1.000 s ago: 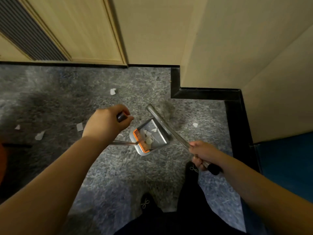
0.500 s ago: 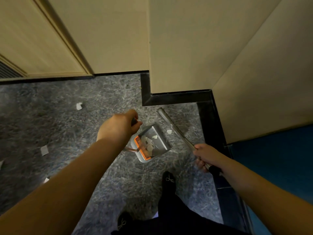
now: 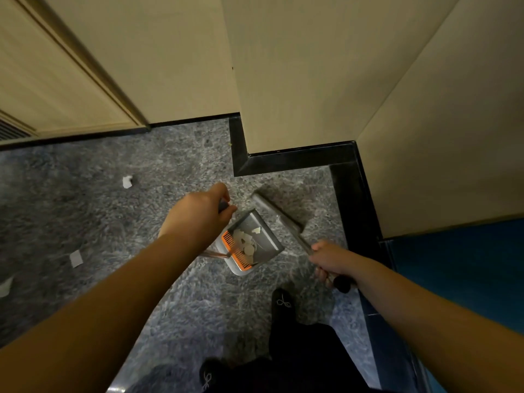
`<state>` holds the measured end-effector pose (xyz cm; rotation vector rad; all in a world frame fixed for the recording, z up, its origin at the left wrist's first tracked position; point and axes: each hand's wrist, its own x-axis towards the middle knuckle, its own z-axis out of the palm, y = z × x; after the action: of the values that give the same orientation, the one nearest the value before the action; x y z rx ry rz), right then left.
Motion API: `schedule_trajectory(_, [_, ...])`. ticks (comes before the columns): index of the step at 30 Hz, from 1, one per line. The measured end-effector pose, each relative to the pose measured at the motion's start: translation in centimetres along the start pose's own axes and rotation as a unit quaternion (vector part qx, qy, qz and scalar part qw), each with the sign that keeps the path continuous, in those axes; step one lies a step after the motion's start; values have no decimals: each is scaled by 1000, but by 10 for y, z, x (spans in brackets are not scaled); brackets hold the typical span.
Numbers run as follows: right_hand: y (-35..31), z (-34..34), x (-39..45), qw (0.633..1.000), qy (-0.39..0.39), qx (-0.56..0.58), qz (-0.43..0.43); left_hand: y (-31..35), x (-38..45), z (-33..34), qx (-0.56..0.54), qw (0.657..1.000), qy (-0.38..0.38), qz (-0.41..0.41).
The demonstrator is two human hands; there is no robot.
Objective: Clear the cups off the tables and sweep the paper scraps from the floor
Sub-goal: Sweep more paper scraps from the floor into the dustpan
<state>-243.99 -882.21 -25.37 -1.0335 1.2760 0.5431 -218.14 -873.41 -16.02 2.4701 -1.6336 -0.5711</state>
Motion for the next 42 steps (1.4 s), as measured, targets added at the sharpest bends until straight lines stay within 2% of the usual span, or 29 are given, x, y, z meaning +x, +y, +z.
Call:
schedule_trajectory(3, [1,9,-5,999,-27,-18,9,1,1,-2,-16,1000,-9,-9])
schedule_trajectory(8, [4,7,-10,995,-55,66,44,-11,-5,-7,-44,999,-10,-5])
schedule_trajectory(11, [-1,11,-16,994,-48,86,37,-23,-11,-12,-45,999,-21,-16])
schedule_trajectory(19, [-54,46,-36,997,-13,70,-12,-91,-47,-24,-81,990,68,-94])
schedule_trajectory(24, [-106,98,-36,998,-13,40,-46,-154,-68,-52,-92,981,111,-132])
schedule_trajectory(33, [-217,239,-11,997,-17,0,-73,-276,-133,-108,-119,948,195,-223])
schedule_trajectory(42, [-308,330,6,991,-35,-74,-110,-361,-177,-132,-125,909,253,-308])
